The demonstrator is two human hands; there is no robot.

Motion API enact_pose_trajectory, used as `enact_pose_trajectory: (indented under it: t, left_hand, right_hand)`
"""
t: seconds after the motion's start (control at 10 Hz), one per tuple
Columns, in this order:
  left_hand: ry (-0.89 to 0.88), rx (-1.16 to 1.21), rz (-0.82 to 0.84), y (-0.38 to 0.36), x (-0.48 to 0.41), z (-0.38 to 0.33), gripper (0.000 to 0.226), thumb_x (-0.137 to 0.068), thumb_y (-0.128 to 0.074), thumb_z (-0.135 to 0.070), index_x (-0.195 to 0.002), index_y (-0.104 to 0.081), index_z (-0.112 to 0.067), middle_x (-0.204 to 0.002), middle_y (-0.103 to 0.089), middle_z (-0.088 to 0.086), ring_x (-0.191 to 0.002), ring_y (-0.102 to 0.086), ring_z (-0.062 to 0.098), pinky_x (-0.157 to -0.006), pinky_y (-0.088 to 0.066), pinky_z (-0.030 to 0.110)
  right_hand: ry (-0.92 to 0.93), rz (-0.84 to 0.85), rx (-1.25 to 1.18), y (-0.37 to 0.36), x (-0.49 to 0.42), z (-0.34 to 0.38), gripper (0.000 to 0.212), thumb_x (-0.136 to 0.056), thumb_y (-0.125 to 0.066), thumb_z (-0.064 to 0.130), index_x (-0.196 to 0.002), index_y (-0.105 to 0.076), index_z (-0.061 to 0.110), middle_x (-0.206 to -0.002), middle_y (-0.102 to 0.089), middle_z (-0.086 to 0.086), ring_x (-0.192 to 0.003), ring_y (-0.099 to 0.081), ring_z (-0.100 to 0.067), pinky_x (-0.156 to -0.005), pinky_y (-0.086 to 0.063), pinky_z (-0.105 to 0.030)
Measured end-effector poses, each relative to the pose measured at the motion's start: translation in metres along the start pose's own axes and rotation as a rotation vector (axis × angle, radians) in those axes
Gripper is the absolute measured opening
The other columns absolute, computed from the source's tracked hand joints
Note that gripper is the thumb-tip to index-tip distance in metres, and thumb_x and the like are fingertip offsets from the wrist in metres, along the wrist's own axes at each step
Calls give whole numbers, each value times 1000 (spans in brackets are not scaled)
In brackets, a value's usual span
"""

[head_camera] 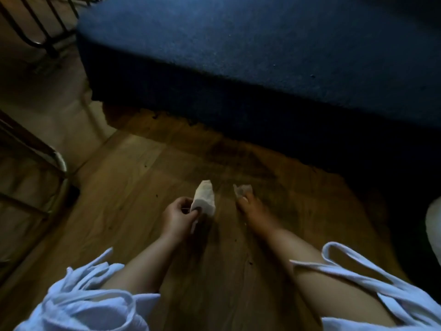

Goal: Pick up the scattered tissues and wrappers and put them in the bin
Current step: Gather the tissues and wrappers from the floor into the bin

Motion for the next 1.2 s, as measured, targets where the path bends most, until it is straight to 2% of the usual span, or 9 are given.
enact_pose_trajectory:
  t: [0.2,0.4,0.5,0.6,0.7,0.8,0.9,1.0,1.2]
  left_hand:
    - [-7,225,127,-34,33,-49,22,-80,-69,-10,-99,-62,-15,-101,-67,6,-95,-63,21,-77,-53,32]
    - [-165,241,430,-99,101,-151,33,-80,-69,-14,-110,-62,-6,-101,-68,10,-89,-66,22,-67,-55,29]
    - [-270,234,582,-141,153,-223,25,-83,-66,-17,-107,-61,-15,-93,-67,1,-80,-65,13,-61,-54,22]
    - [-334,279,653,-194,203,-286,23,-82,-69,-16,-103,-65,-9,-84,-68,3,-72,-64,14,-60,-52,22]
    - [-373,221,706,-251,244,-325,22,-81,-70,-25,-98,-68,-12,-90,-70,7,-76,-66,18,-68,-55,29]
    - [-331,170,814,-290,276,-343,49,-89,-55,-44,-122,-55,-8,-107,-59,3,-76,-59,17,-73,-51,31]
    - [-252,228,883,-307,291,-349,54,-93,-46,-45,-133,-44,-9,-132,-52,8,-105,-60,28,-81,-49,37]
    - [-267,178,869,-300,297,-338,49,-95,-47,-33,-134,-42,-3,-141,-44,16,-129,-44,33,-77,-48,33]
    - [-353,83,941,-282,306,-289,33,-96,-45,-14,-123,-53,5,-94,-63,8,-85,-61,20,-78,-49,23]
  right_hand:
    - [-186,-303,-540,70,75,-24,16,-94,-48,9,-104,-60,8,-111,-58,-7,-93,-56,-15,-67,-44,-14]
    - [-95,-831,-831,220,207,-38,17,-92,-54,14,-87,-64,26,-89,-66,8,-80,-63,-9,-71,-51,-27]
    - [-112,-1122,-884,292,295,-52,13,-93,-54,17,-90,-64,25,-80,-64,6,-61,-57,-2,-55,-48,-19]
    - [-235,-1285,-877,336,356,-84,16,-91,-54,15,-82,-61,25,-82,-64,0,-69,-58,-10,-58,-51,-22]
    - [-425,-1279,-957,341,379,-128,19,-92,-53,13,-75,-57,20,-84,-63,-10,-73,-58,-19,-60,-49,-27]
    - [-538,-1134,-1244,324,375,-149,18,-97,-45,18,-84,-53,9,-75,-54,-7,-63,-53,-18,-54,-47,-29]
    - [-601,-1022,-1284,311,373,-156,33,-98,-42,28,-124,-47,8,-109,-56,-13,-96,-56,-25,-84,-46,-36]
    - [-618,-1088,-1113,305,383,-158,46,-97,-44,30,-138,-39,11,-143,-41,-12,-128,-43,-32,-105,-39,-42]
    - [-492,-1330,-1077,262,431,-140,17,-95,-46,19,-93,-61,27,-100,-60,2,-98,-59,-16,-78,-52,-30]
Point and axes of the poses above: each hand's wrist, its own x-axis away from the middle knuckle, its own y-axis out of the back of the hand, z = x × y, the point moved 5 cm from there along -x, towards the middle knuckle
